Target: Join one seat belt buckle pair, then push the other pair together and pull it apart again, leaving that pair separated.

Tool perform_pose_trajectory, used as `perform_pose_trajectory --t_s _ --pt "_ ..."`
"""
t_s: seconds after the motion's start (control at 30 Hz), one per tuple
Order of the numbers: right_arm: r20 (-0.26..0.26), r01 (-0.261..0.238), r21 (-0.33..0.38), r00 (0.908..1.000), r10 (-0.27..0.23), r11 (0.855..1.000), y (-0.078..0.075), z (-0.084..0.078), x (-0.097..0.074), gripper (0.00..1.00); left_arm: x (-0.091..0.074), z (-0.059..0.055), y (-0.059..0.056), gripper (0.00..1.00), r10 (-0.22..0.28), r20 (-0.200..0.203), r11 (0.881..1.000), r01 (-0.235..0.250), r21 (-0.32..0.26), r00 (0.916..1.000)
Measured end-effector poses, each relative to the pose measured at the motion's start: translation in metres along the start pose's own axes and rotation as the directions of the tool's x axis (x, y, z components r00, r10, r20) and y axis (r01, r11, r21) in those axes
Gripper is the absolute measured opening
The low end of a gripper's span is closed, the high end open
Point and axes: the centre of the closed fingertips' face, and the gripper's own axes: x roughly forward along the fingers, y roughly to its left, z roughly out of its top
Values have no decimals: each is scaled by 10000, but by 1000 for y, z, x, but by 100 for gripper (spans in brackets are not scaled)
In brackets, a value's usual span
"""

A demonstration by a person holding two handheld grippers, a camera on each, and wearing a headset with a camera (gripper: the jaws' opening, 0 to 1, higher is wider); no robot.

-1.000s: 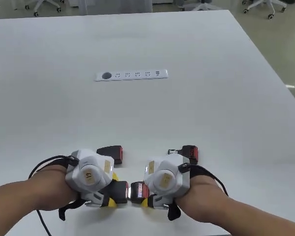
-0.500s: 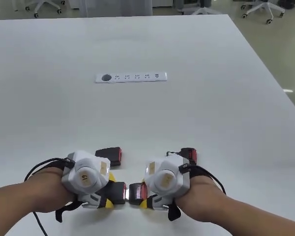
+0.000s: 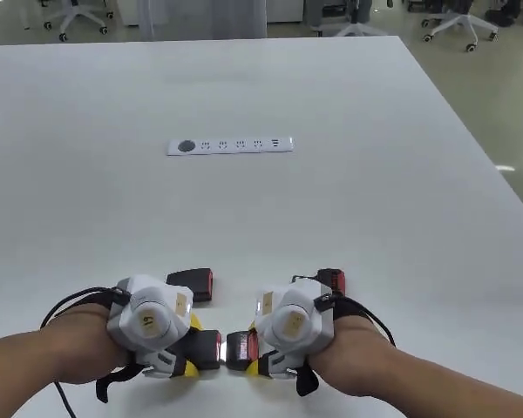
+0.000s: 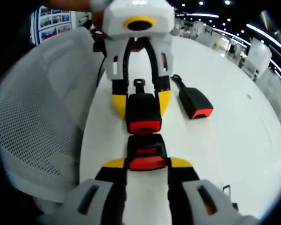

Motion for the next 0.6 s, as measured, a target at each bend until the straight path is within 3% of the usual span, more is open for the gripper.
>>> perform_pose_trajectory --t_s 0.2,0.27,0.43,0.6 --pt "-11 129 0 9999 -129 9999 0 -1 0 33 0 -1 0 35 74 -105 10000 -74 -18 9999" --pt "-71 165 -85 9998 -165 9998 0 -1 0 33 0 -2 0 36 102 -73 9995 -104 -295 9999" --pt "-155 262 -93 9995 -264 9996 -1 -1 1 33 0 -2 1 36 104 -319 9992 -116 -376 9994" --pt "-229 421 -327 9988 -429 9986 -1 0 0 34 -2 -1 3 39 436 -498 9990 -436 6 9978"
